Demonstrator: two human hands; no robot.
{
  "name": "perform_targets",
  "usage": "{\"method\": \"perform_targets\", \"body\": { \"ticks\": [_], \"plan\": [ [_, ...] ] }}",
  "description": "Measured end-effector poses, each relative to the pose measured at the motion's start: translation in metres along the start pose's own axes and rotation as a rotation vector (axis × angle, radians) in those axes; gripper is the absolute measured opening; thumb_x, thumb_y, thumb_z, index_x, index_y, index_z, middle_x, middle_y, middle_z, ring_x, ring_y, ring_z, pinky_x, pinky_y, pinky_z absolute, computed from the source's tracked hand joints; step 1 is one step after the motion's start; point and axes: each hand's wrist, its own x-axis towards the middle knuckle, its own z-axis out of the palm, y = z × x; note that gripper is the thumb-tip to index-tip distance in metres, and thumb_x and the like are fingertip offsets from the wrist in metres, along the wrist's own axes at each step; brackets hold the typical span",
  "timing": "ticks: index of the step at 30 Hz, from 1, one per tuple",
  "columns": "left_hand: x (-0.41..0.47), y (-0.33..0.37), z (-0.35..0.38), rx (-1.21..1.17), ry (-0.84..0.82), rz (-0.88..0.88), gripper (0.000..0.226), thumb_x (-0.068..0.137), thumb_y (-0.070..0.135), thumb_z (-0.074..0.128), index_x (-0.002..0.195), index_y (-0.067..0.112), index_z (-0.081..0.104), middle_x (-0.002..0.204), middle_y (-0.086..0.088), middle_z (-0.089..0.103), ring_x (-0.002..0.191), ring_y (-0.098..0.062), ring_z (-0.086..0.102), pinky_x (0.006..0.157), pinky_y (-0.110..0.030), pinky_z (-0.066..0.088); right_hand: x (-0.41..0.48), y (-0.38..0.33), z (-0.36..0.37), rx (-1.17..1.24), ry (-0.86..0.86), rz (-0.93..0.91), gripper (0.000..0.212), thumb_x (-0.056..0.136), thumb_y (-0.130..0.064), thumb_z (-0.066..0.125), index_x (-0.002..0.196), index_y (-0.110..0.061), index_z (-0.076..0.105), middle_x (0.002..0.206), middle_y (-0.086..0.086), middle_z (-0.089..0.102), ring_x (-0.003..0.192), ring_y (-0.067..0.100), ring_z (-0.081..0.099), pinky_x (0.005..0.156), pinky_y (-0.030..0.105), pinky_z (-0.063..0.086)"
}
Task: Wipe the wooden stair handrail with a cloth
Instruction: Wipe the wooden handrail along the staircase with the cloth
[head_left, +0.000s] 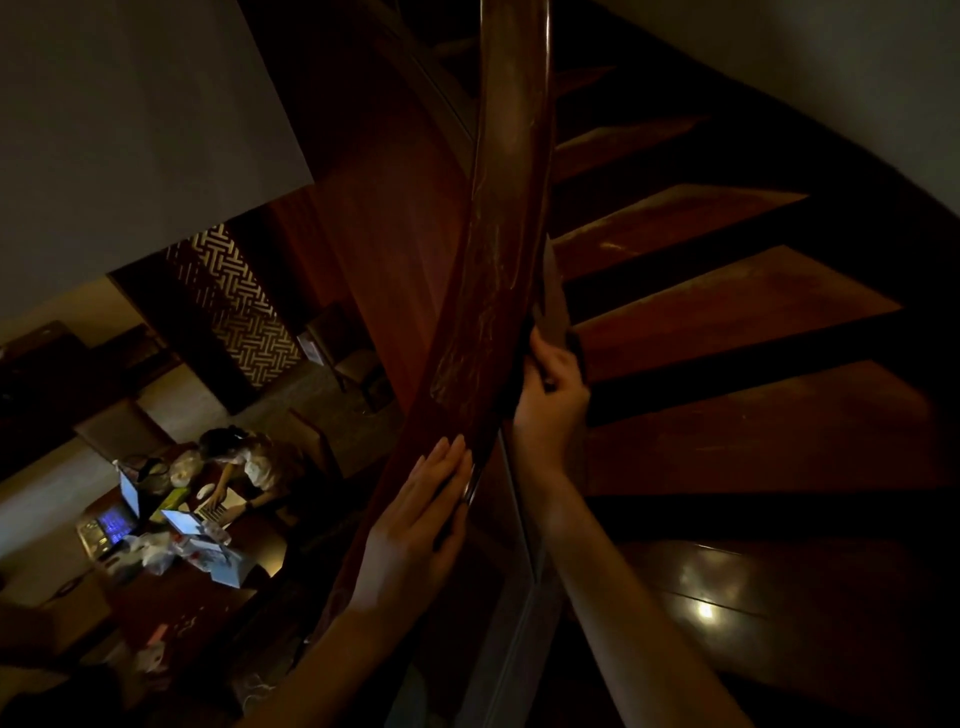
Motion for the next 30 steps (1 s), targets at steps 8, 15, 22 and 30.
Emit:
{"method": "perform_targets", "body": {
  "ticks": [8,15,22,30],
  "plan": [
    [-0.001,-0.006,0.003,0.011,-0.022,0.014,0.045,0.097,0.016,0.046,0.140,0.002,0.047,0.151,-0.010,0.040,0.144,-0.022,0.033,0.118,-0.038,0.029,-0.099,0.036,-0.031,0.126,-0.015,0.232,0.029,0.091,0.000,0.064,0.098,-0.025,0.075,0.101,0.000,0.067,0.092,0.010,0.069,0.078,0.018,0.054],
    [-0.004,-0.009,0.004,-0.031,-0.018,0.018,0.044,0.102,0.021,0.041,0.142,0.004,0.044,0.153,-0.009,0.039,0.144,-0.022,0.032,0.119,-0.037,0.027,-0.049,0.018,-0.009,0.094,0.042,0.063,0.033,0.089,0.008,0.061,0.102,-0.020,0.072,0.100,0.004,0.064,0.085,-0.008,0.063,0.077,0.010,0.049],
    [-0.004,-0.006,0.004,-0.030,-0.003,0.017,0.042,0.100,0.011,0.044,0.141,0.002,0.046,0.152,-0.009,0.041,0.144,-0.023,0.033,0.117,-0.042,0.030,0.059,-0.023,0.030,0.136,0.043,0.009,0.021,0.095,-0.001,0.059,0.112,-0.005,0.070,0.104,0.000,0.062,0.095,0.008,0.063,0.087,0.028,0.056],
    [-0.004,-0.004,0.004,-0.032,-0.011,0.015,0.042,0.106,0.023,0.034,0.142,0.004,0.045,0.152,-0.008,0.040,0.144,-0.022,0.032,0.119,-0.037,0.027,-0.002,0.006,0.004,0.158,0.043,0.037,0.024,0.095,-0.003,0.059,0.112,-0.016,0.069,0.110,-0.003,0.066,0.105,0.002,0.063,0.092,0.021,0.051]
  ]
}}
